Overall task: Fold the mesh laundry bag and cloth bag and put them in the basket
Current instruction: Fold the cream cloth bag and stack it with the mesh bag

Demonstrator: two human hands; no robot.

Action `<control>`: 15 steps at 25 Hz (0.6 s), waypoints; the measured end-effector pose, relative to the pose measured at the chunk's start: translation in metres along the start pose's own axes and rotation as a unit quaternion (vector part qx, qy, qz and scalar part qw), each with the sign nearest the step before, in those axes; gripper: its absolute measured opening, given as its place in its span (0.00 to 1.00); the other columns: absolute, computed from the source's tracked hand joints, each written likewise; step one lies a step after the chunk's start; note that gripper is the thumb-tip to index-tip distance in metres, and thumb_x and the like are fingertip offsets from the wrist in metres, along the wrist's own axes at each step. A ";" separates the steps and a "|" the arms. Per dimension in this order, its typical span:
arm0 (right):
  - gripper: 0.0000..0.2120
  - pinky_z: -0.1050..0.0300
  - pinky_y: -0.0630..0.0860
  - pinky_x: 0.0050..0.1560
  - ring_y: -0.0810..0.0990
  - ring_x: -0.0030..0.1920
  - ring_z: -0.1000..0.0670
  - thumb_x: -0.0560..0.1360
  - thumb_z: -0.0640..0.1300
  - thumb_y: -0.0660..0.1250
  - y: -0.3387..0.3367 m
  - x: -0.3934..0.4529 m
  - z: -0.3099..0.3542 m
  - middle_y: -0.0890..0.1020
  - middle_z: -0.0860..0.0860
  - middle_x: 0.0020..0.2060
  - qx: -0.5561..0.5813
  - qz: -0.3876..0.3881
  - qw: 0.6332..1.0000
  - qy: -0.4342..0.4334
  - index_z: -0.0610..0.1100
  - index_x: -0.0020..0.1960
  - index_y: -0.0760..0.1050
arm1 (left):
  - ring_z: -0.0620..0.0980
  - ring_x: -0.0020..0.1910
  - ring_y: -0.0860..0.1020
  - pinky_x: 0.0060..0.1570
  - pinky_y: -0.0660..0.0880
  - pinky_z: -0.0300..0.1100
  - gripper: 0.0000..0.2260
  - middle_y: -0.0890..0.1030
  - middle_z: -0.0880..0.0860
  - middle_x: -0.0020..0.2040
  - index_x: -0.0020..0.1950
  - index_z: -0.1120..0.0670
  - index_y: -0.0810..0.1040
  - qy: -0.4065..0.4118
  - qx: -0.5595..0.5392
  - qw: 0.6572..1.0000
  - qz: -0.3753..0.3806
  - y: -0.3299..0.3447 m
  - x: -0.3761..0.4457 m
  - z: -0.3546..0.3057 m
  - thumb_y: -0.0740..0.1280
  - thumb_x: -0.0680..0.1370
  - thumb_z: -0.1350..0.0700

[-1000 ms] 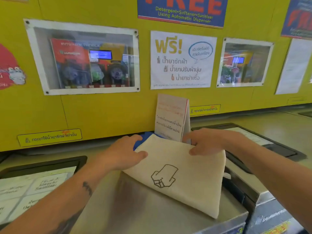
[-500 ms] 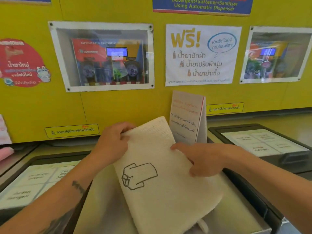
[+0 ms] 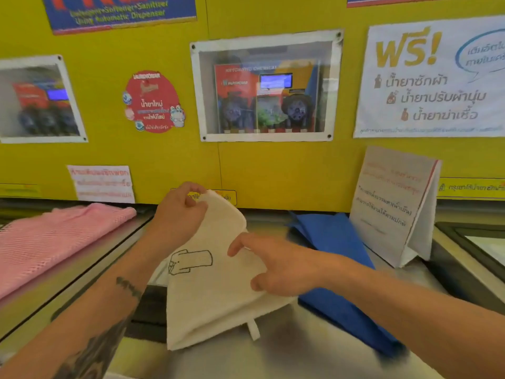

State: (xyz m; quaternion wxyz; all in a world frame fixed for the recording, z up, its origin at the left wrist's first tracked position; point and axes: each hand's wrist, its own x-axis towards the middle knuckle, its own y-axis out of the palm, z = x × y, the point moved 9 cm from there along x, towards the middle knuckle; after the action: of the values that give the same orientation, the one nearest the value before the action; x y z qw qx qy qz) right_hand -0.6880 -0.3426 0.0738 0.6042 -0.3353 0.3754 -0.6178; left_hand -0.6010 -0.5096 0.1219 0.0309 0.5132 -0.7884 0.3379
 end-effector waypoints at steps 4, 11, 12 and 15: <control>0.27 0.57 0.69 0.65 0.69 0.64 0.53 0.70 0.29 0.62 0.009 0.022 0.055 0.71 0.56 0.65 0.020 -0.105 0.989 -0.102 0.53 0.62 0.72 | 0.52 0.47 0.79 0.48 0.74 0.48 0.25 0.76 0.54 0.58 0.73 0.41 0.64 -0.113 -0.001 0.990 0.089 -0.016 -0.009 0.004 0.64 0.77 0.39; 0.21 0.51 0.62 0.73 0.67 0.70 0.51 0.76 0.36 0.66 0.083 0.031 0.119 0.69 0.54 0.70 -0.028 0.107 0.976 -0.186 0.52 0.66 0.73 | 0.55 0.56 0.76 0.50 0.79 0.50 0.48 0.72 0.52 0.63 0.78 0.41 0.41 -0.163 0.110 0.966 0.168 -0.045 -0.016 0.037 0.74 0.72 0.56; 0.19 0.53 0.65 0.71 0.69 0.68 0.52 0.76 0.39 0.67 0.079 0.031 0.121 0.72 0.54 0.68 -0.011 0.106 0.976 -0.189 0.53 0.65 0.75 | 0.54 0.56 0.75 0.50 0.79 0.50 0.48 0.71 0.51 0.62 0.78 0.41 0.41 -0.152 0.114 0.969 0.160 -0.050 -0.016 0.041 0.73 0.73 0.57; 0.11 0.65 0.74 0.56 0.77 0.54 0.60 0.76 0.42 0.68 0.033 0.043 0.105 0.81 0.55 0.54 0.116 -0.014 0.978 -0.171 0.50 0.57 0.80 | 0.54 0.59 0.73 0.56 0.75 0.51 0.46 0.70 0.50 0.63 0.79 0.43 0.42 -0.120 0.099 0.980 0.126 -0.070 -0.012 0.051 0.71 0.74 0.59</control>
State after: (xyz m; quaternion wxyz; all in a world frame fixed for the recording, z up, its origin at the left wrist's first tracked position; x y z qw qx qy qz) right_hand -0.5825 -0.3916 0.0957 0.6856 -0.3686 0.1876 -0.5991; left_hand -0.5221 -0.5466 0.1129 -0.1572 0.4468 -0.8076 0.3513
